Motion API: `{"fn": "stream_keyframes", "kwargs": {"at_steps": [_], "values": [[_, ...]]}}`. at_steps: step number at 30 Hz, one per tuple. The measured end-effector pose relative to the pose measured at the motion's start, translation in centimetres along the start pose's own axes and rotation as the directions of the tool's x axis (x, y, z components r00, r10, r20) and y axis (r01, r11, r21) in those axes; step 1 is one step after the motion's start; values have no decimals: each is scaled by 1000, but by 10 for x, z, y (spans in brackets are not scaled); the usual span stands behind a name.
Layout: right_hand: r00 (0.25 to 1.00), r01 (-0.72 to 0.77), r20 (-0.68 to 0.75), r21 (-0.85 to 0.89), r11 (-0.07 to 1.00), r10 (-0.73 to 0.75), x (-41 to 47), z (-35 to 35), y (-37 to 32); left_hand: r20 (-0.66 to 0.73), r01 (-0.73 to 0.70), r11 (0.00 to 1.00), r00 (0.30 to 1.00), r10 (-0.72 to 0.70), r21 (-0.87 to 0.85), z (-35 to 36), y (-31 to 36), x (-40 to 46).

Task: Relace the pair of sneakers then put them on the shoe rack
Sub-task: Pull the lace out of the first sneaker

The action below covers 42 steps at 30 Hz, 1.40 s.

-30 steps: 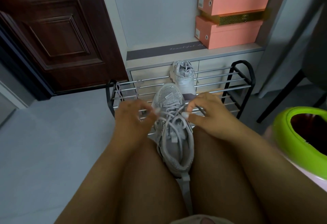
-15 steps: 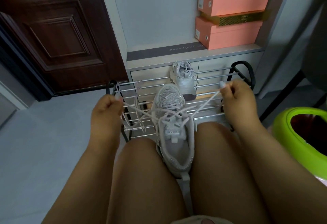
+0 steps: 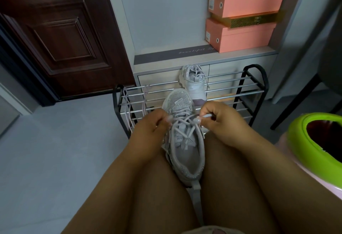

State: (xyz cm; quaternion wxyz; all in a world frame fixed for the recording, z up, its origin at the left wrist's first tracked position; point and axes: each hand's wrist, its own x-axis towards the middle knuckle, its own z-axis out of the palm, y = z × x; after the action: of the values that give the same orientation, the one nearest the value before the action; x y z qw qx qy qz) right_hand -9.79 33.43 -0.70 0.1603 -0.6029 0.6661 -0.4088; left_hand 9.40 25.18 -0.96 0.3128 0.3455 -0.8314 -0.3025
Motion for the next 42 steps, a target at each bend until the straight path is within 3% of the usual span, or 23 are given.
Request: {"fn": "stream_keyframes", "kwargs": {"at_steps": [2,5,8,11,13,15,17,19,22,24,29,33,39,42], "values": [[990,6,-139,44,999,0,1,-2,1,-138,69,991,987,-84,-111,-5,2,-1],[931,-72,-332,249,966,155,1,-8,1,-351,172,911,883,-312,-375,-19,-2,4],[867,-83,-391,498,863,309,4,-14,-4,-385,99,826,850,-360,-554,-44,-4,15],[901,-32,-290,697,717,322,6,-20,-11,-213,145,814,926,-312,-563,-46,4,17],[947,-81,-163,714,695,278,6,-21,-13,-71,187,856,965,-251,-483,-35,9,14],[968,-127,-100,589,798,228,7,-20,-12,13,204,892,976,-217,-402,-22,8,11],[979,-139,-103,289,947,175,11,-16,-8,6,189,951,981,-193,-247,-13,2,11],[988,-134,-69,63,989,139,16,-10,-5,-1,115,991,993,-115,-68,-6,0,13],[984,-166,65,8,986,165,17,1,-1,53,51,998,997,-53,35,2,2,12],[979,-189,82,34,981,186,17,2,-3,72,62,998,995,-62,-6,2,4,13],[957,-268,135,91,959,255,24,-1,-11,118,281,946,957,-264,-163,3,10,21],[878,-465,272,296,834,393,26,8,-12,118,384,910,922,-368,-158,8,10,25],[792,-585,406,295,755,455,29,9,-13,152,326,945,935,-319,-23,13,14,28],[761,-648,424,533,545,490,37,8,-12,243,396,912,900,-361,-110,4,17,29]]}}
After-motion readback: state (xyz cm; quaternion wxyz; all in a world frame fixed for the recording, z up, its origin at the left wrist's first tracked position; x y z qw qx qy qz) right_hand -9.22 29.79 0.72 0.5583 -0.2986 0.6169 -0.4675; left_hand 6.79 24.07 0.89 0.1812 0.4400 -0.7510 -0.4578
